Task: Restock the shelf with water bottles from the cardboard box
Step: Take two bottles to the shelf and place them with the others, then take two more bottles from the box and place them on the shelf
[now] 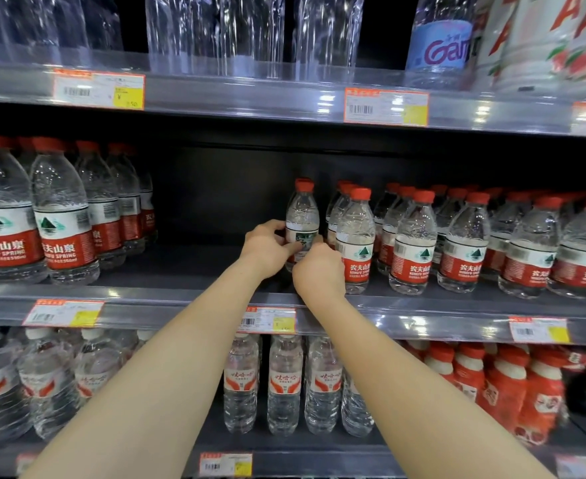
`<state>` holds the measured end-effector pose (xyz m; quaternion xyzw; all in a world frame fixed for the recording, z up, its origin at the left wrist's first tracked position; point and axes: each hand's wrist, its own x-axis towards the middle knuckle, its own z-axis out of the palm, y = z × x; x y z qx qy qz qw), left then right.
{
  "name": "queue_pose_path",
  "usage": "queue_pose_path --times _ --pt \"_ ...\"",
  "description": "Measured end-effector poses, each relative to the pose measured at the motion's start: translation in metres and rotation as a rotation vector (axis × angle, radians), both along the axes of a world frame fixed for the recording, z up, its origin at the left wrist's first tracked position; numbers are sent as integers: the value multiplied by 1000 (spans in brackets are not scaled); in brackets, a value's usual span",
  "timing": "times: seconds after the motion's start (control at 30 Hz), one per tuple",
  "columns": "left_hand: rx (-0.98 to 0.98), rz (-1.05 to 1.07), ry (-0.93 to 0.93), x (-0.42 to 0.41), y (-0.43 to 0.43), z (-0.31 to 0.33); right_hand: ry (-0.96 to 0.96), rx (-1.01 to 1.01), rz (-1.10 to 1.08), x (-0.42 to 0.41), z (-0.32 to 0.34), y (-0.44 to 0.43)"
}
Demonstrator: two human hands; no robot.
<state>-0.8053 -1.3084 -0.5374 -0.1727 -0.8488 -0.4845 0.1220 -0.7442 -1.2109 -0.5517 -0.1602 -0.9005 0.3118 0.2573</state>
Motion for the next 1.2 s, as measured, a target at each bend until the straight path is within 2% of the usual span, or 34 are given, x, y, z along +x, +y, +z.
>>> queue_pose_path --times 0.13,0.27,0.33,0.47,0.53,0.7,0.83,1.0,1.1,1.2 --pt "-2 -2 -23 3 -1 1 -21 19 7 2 1 -2" --pt "-46 18 -40 12 -6 6 42 11 55 11 5 -5" --pt "-125 51 -20 19 -13 6 75 33 89 19 7 -6" --pt "-449 186 102 45 -33 8 113 93 204 36 3 -1" --pt "-546 223 155 61 -43 8 140 112 268 43 -1 6" --pt "-706 262 198 78 -59 -3 160 171 374 38 -10 19" --pt "-670 273 166 73 -67 -2 156 182 406 31 -8 18" --pt "-961 272 249 78 -76 9 74 147 450 55 -1 13" --pt "-1010 241 229 98 -76 25 41 81 469 87 19 19" --pt "-1103 157 173 127 -64 56 -100 85 447 131 53 39"
